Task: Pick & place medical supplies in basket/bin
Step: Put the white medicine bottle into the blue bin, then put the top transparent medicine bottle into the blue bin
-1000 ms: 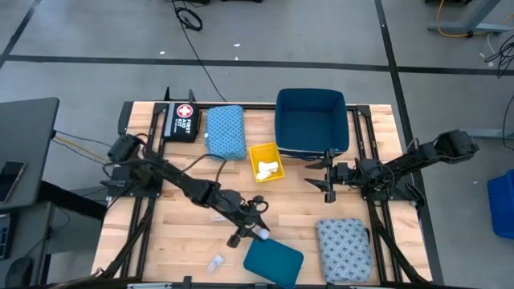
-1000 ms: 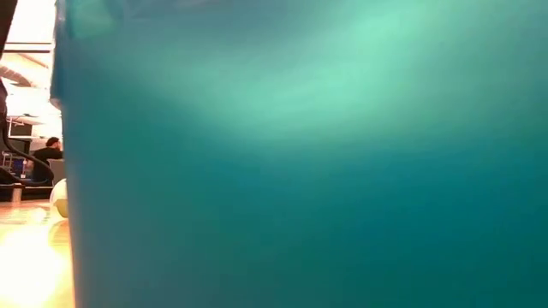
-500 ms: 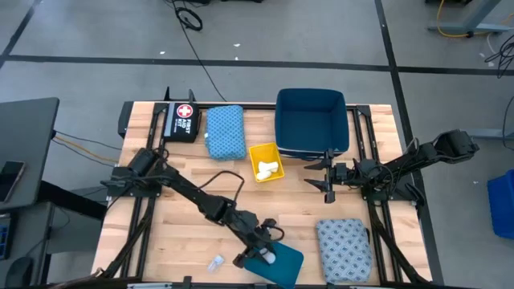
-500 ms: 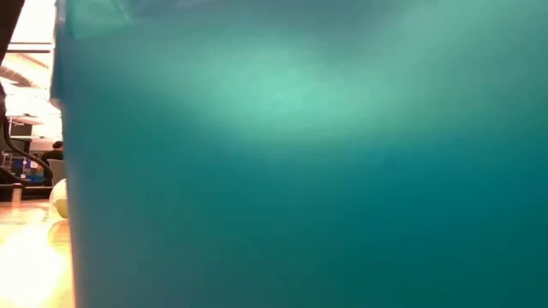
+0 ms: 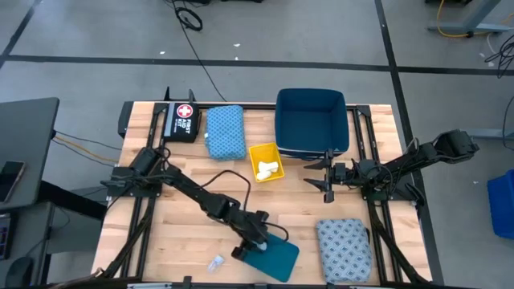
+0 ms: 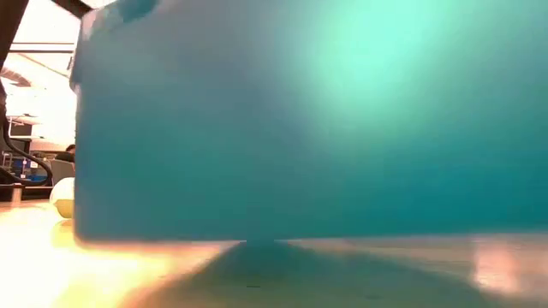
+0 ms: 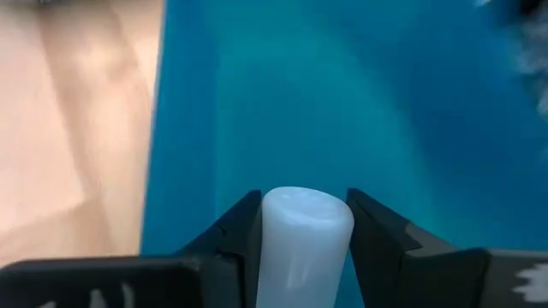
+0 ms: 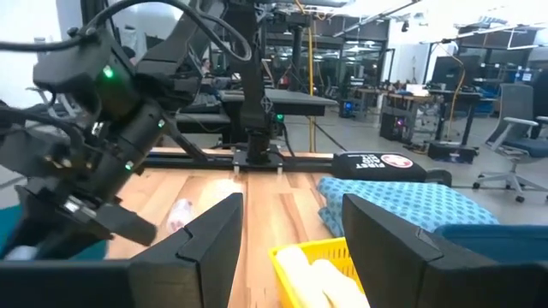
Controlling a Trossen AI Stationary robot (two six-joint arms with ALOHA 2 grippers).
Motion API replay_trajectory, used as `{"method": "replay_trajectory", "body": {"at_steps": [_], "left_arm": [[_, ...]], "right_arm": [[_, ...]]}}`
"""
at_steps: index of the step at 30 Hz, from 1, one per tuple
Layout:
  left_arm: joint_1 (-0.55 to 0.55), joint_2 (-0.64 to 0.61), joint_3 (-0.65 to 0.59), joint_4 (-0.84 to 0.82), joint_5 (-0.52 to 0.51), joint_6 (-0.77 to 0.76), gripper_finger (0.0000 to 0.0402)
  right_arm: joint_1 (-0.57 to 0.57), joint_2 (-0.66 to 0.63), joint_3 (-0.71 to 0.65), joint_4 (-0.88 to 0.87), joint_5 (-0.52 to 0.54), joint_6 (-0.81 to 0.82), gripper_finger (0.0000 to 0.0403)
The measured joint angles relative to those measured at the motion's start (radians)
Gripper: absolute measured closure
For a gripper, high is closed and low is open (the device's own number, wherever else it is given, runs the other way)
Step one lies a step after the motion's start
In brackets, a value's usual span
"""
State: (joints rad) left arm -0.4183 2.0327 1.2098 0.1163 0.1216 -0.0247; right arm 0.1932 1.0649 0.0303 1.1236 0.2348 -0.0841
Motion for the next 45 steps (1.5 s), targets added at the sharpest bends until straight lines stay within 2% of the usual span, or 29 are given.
{"method": "replay_trajectory", "body": {"at_steps": [9, 20, 29, 32, 37, 40, 45], "left_arm": [[0.001, -0.005, 0.002, -0.098, -0.113, 0.056, 0.0271], [-0.008, 0.0, 0.047, -0.134, -0.042, 0.078, 0.0189], [-0.027, -0.007, 0.137, -0.236, -0.044, 0.16, 0.0151], [-0.032, -0.023, 0.172, -0.323, -0.045, 0.168, 0.0152], [-0.047, -0.067, 0.215, -0.493, -0.117, 0.155, 0.0164], [-0.058, -0.094, 0.216, -0.628, -0.183, 0.099, 0.0168], [-0.077, -0.122, 0.215, -0.826, -0.294, -0.077, 0.0166]], "right_arm": [[0.0, 0.0, 0.0, -0.01, 0.0, 0.0, 0.0195], [0.0, 0.0, 0.0, -0.016, -0.001, 0.0, 0.0195], [0.0, 0.0, 0.0, -0.023, -0.001, 0.001, 0.0195], [0.0, 0.0, 0.0, -0.027, -0.001, 0.001, 0.0195], [0.0, 0.0, 0.0, -0.048, -0.001, 0.008, 0.0195], [0.0, 0.0, 0.0, -0.051, -0.002, 0.016, 0.0195], [0.0, 0.0, 0.0, -0.051, -0.001, 0.017, 0.0195]]}}
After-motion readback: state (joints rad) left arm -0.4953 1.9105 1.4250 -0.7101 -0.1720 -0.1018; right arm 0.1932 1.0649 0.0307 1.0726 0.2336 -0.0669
